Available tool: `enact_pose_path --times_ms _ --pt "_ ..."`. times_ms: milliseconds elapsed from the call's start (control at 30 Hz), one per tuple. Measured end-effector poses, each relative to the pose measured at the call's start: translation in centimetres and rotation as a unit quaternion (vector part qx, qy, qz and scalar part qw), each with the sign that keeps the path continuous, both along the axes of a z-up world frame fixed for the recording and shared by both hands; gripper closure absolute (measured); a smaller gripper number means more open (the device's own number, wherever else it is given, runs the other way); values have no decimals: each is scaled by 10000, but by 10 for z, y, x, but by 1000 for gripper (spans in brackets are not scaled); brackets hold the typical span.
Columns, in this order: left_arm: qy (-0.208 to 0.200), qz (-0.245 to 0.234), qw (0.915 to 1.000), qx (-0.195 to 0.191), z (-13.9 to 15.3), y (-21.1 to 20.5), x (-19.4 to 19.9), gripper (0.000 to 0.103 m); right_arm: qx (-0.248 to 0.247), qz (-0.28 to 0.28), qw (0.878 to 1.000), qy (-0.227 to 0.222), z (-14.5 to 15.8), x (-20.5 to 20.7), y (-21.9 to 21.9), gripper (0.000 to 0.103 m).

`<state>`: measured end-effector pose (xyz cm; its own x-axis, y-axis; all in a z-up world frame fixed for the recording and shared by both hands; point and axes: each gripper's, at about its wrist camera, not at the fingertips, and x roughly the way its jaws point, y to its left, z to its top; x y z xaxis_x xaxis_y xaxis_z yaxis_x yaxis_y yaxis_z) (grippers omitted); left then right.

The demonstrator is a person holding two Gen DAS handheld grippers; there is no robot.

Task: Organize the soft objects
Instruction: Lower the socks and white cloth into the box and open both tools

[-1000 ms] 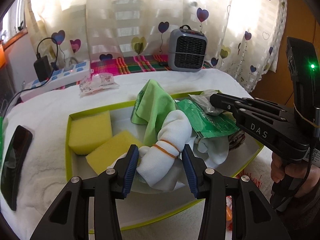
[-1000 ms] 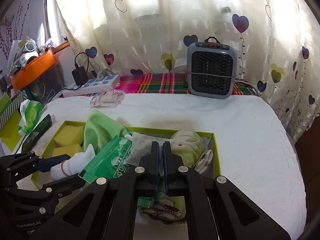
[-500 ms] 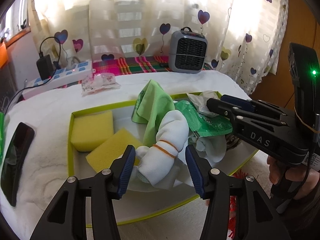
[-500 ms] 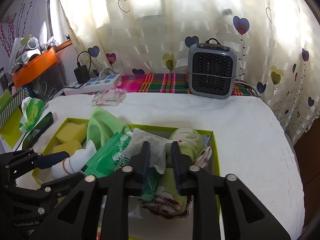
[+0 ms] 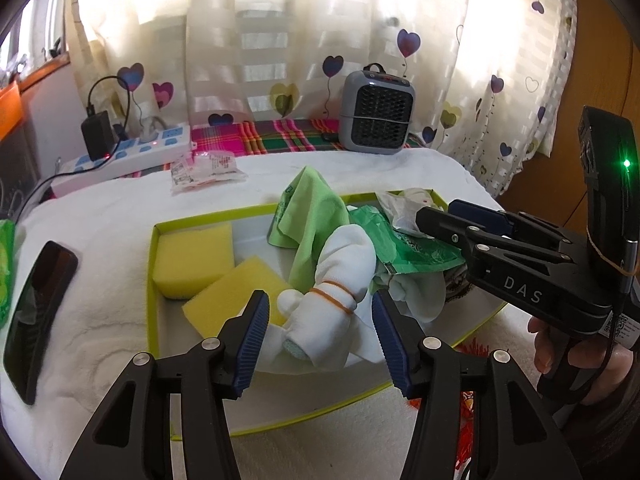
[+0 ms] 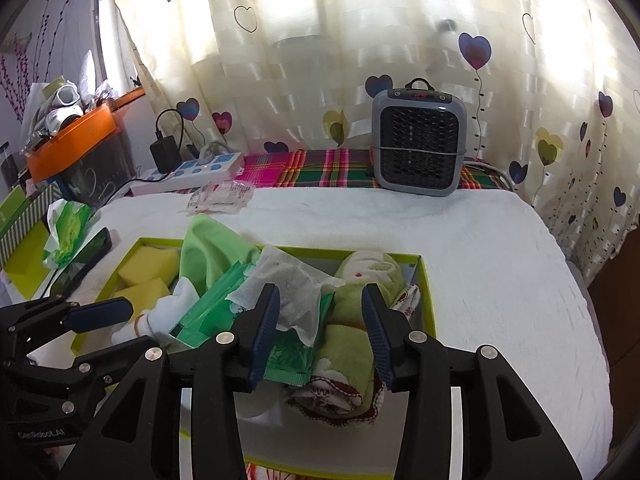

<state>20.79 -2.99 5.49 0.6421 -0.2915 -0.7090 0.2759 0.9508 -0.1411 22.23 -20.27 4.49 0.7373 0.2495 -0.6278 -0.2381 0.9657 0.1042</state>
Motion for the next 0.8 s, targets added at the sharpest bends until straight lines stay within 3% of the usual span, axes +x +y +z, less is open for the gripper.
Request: enact_pose_path --times_ms 800 --pt "-121 152 9998 19 13 7 -38 50 264 -17 9995 -159 10 -44 -5 48"
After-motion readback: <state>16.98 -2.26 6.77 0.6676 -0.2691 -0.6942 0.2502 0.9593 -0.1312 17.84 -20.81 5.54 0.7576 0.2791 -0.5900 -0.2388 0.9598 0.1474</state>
